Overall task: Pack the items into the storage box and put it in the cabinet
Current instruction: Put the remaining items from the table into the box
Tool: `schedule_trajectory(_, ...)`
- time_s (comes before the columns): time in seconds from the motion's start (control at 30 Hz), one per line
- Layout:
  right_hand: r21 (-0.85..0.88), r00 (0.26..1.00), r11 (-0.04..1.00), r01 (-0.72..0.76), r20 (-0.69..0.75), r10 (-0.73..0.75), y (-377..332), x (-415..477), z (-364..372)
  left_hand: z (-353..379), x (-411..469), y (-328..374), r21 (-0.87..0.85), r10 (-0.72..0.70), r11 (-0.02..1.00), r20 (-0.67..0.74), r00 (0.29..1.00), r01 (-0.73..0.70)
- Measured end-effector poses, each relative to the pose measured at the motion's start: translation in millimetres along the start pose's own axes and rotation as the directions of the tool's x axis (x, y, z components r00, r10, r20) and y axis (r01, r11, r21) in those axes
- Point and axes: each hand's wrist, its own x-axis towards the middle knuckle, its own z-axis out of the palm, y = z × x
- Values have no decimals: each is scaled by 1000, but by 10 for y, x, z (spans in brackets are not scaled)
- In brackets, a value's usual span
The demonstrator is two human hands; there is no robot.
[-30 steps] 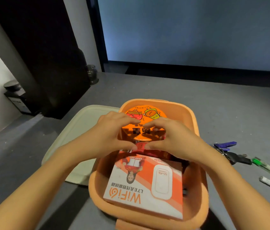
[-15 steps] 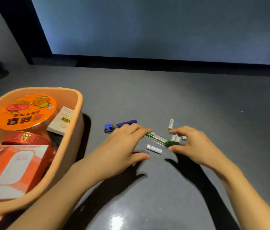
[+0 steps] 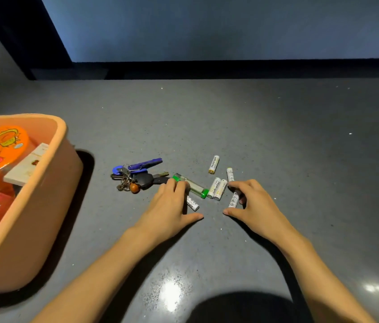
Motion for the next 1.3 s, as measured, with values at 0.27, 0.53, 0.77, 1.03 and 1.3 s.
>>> schedule_trajectory(0.27,-148,1000,989,-5,0,5,-91,213,114,-46,247,8,-152,102,984,59,993,-92)
schedule_trajectory(0.53,-64,989,989,131,79,-126,-191,294,160,-133,415,-12,-250,188,959,206,961,-134)
schedule_trajectory(0.77,4,983,991,134,124,-134,-172,256,105,-134,438,-13,-245,228,955,234,945,-170)
schedule_trajectory(1.03,74,986,987,143,70,-149,-358,216,-39,-372,257,37,-306,198,939,96,975,-161)
schedule_trajectory(1.3,40,936,942,334,100,-337,-1284,321,-170,-1238,-353,-198,-247,122,959,-95,988,-142)
